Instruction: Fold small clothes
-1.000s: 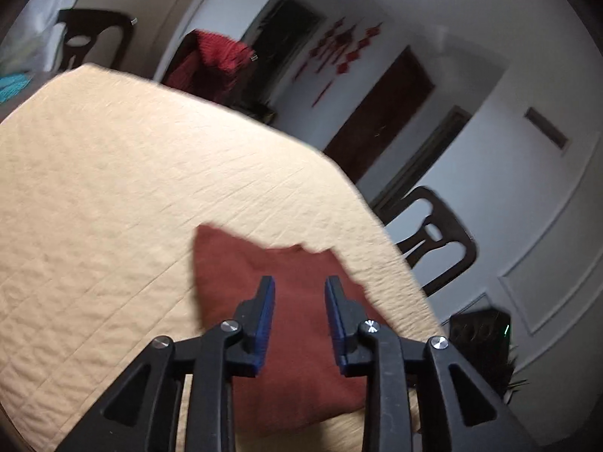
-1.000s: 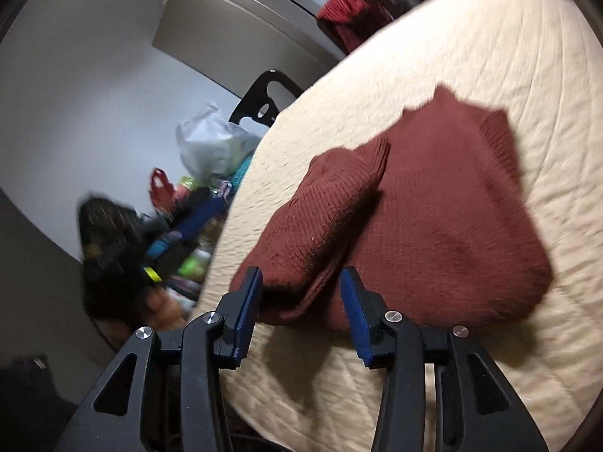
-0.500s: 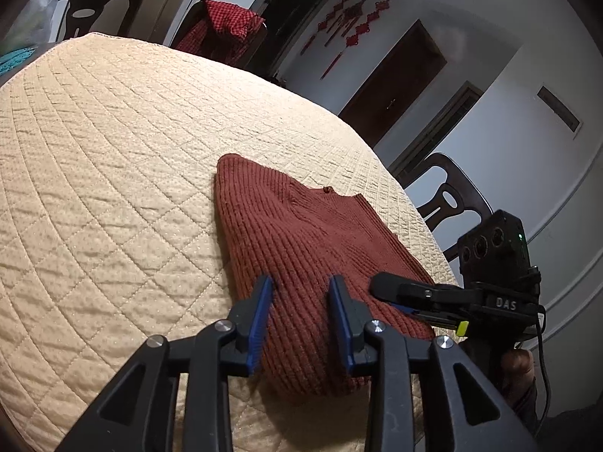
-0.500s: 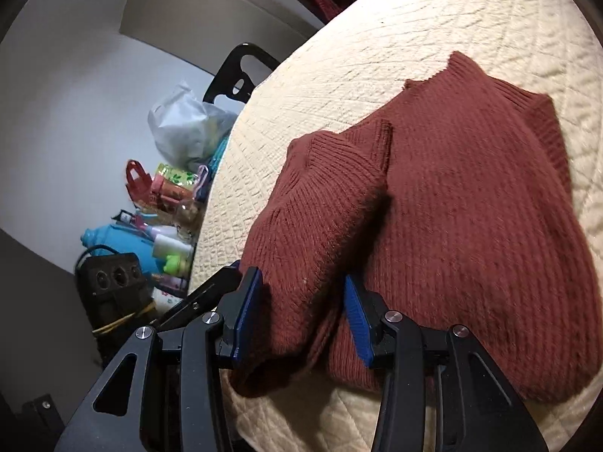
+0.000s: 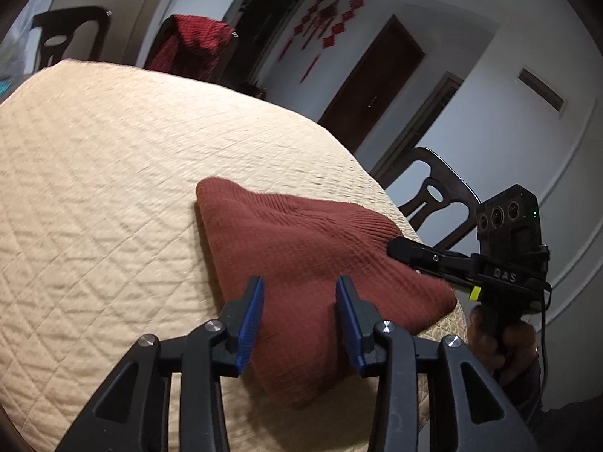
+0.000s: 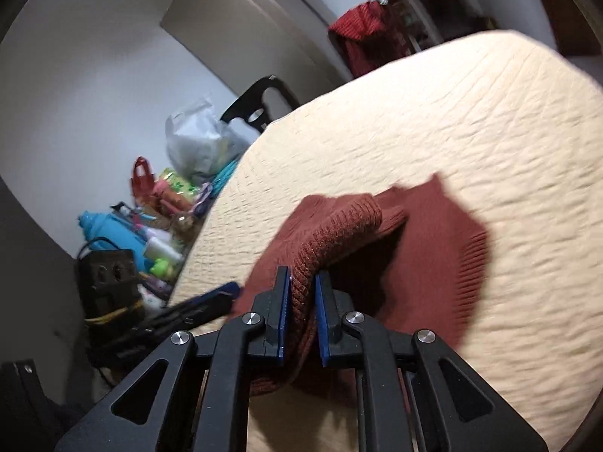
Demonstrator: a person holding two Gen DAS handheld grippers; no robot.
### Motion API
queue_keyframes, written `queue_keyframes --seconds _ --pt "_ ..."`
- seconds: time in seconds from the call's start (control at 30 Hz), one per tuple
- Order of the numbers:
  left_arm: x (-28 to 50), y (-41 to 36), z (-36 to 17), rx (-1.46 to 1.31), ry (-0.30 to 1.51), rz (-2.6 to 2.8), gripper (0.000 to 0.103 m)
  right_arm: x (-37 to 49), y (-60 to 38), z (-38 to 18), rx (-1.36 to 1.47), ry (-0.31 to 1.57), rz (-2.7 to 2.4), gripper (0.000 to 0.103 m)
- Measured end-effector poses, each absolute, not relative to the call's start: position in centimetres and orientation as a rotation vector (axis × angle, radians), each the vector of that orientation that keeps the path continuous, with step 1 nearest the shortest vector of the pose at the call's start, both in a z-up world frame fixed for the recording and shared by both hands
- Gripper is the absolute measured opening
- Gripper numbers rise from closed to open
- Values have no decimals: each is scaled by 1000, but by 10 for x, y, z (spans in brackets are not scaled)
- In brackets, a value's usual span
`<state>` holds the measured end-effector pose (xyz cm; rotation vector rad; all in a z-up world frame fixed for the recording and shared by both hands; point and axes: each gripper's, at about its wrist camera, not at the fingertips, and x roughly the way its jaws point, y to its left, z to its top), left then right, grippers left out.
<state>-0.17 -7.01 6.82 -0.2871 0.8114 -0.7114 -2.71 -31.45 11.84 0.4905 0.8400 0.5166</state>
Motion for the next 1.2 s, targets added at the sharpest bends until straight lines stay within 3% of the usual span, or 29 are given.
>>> queue_keyframes --seconds 0.2,0.3,0.63,0.8,0.9,1.2 --pt "3 -93 55 -249 864 -746 43 -20 -368 87 548 898 393 13" --pt "-1 -98 47 -214 876 -735 48 -23 -371 70 564 925 379 13" --pt "-6 -91 81 -195 798 -740 48 -55 -373 125 438 769 389 17" --pt "-11 -110 69 -125 834 -769 48 -74 -347 106 298 837 422 17" --pt "-19 -114 54 -60 836 -756 48 -80 -338 85 204 853 366 11" --pt "-7 -112 79 -51 794 -717 51 -64 -339 121 176 779 336 14"
